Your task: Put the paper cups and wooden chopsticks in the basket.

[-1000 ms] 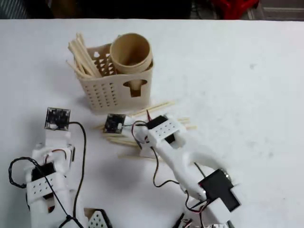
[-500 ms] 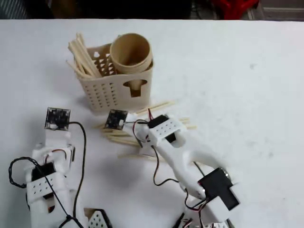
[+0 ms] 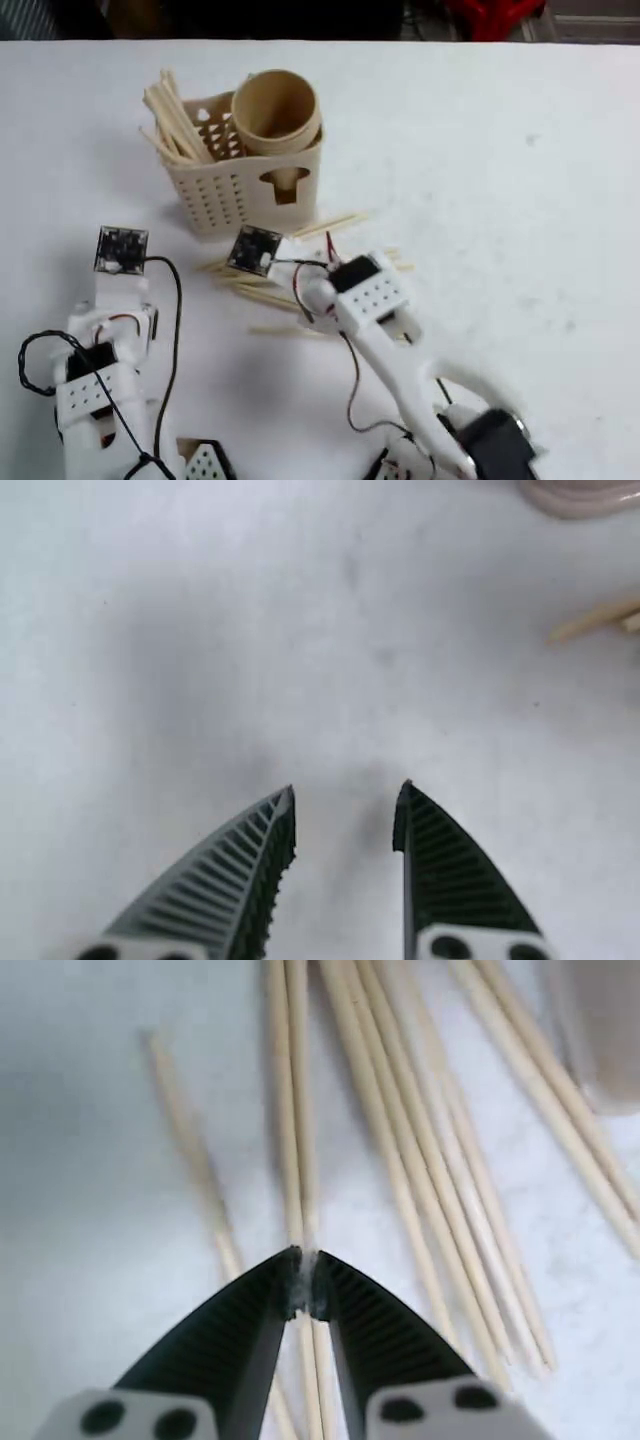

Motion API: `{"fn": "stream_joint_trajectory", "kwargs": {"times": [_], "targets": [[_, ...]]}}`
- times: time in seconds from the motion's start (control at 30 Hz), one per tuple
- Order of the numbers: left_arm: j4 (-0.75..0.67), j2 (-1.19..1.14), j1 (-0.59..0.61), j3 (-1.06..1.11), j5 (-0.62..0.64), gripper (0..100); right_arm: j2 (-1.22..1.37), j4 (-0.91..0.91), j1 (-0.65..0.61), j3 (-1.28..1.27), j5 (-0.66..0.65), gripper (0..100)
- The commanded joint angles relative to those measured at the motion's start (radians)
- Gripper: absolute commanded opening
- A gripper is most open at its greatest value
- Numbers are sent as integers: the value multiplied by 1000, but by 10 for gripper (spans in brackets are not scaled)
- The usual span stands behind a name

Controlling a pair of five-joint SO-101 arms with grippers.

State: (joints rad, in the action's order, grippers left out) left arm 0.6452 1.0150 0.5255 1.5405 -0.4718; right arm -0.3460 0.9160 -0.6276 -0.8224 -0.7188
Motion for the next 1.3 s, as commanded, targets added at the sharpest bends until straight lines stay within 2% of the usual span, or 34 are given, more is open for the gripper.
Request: {"fn": "stream_joint_trajectory", "kwargs": {"times": [0.0, 0.17, 0.33, 0.57, 0.87, 1.1, 1.23, 1.27], "targets": [[-17, 19, 7, -6, 9, 173, -139, 7, -7, -26, 21, 17], [-17, 19, 7, -6, 9, 173, -259, 45, -7, -43, 51, 17], [-17, 19, 7, -6, 9, 173, -259, 51, -10, -40, 48, 19], [-17, 19, 7, -6, 9, 173, 1, -90, -12, -28, 38, 132], [-17, 19, 7, -6, 9, 173, 291, -122, -13, 92, 38, 134], [-17, 19, 7, -6, 9, 173, 394, -96, -12, 158, 40, 128], [-17, 19, 7, -6, 9, 173, 395, -87, -12, 160, 40, 5], [-17, 19, 7, -6, 9, 173, 394, -85, -12, 158, 40, 23]]}}
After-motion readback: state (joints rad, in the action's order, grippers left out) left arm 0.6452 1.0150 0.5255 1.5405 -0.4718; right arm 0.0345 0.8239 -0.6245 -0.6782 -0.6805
